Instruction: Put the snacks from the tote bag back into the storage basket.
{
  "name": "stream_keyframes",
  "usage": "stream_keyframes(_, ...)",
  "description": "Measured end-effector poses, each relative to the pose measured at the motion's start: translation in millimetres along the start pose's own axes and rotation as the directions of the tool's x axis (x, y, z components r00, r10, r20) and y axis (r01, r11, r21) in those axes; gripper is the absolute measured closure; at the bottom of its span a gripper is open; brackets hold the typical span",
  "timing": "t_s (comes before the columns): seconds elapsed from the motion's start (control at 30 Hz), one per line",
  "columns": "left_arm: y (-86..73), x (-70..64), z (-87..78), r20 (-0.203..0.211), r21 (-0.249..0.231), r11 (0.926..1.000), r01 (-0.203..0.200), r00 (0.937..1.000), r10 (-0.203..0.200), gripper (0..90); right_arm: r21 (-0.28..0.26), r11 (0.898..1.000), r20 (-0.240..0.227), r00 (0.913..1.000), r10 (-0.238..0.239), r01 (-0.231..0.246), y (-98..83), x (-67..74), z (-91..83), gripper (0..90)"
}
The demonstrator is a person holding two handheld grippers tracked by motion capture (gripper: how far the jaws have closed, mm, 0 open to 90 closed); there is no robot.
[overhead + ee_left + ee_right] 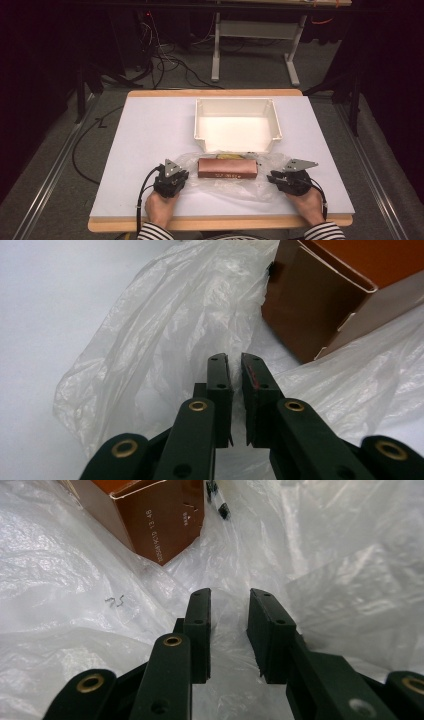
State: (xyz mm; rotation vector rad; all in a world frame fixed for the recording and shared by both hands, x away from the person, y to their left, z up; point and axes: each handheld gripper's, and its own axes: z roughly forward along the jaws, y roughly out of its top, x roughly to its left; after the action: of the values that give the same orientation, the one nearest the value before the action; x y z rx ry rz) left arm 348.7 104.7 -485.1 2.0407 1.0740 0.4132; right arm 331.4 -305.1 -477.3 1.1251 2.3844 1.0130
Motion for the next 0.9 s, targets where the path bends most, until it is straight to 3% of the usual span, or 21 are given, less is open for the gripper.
stream_keyframes(0.23, -3.0, 0.0, -3.5, 0.020, 0.000, 1.0000, -0.001, 0.9998, 0.001, 85.6, -0.004, 1.000, 0.025, 0.9996, 0.010, -0.010, 0.3, -0.5, 0.9, 71.9)
stream_keyframes(0.47, -3.4, 2.0, -3.8, 0.045, -0.003, 0.9999, 0.010, 0.9990, -0.010, 85.5, -0.009, 0.998, 0.010, 0.9981, 0.061, -0.061, 0.5, -3.5, 0.7, 71.0)
stream_keyframes(0.53, -3.4, 1.7, -4.0, 0.047, -0.003, 1.0000, 0.008, 0.9989, -0.008, 84.7, -0.015, 0.996, 0.004, 0.9958, 0.091, -0.091, 1.0, -2.5, 1.2, 66.0)
stream_keyframes(0.63, -3.3, 1.6, -4.8, 0.048, -0.001, 1.0000, 0.001, 0.9988, -0.001, 81.1, -0.001, 0.999, 0.029, 0.9981, 0.054, -0.054, 6.1, 4.3, 1.5, 59.2)
stream_keyframes(0.7, -3.4, 1.8, -7.6, 0.050, 0.000, 1.0000, 0.002, 0.9987, -0.002, 78.1, -0.002, 0.998, 0.023, 0.9982, 0.055, -0.055, 8.3, 6.5, -0.1, 56.6)
stream_keyframes(0.9, 0.8, 1.7, -18.2, 0.064, -0.028, 0.9996, -0.003, 0.9979, 0.005, 66.0, -0.092, 0.989, -0.023, 0.9936, 0.110, -0.112, 3.8, 5.2, -17.0, 51.8)
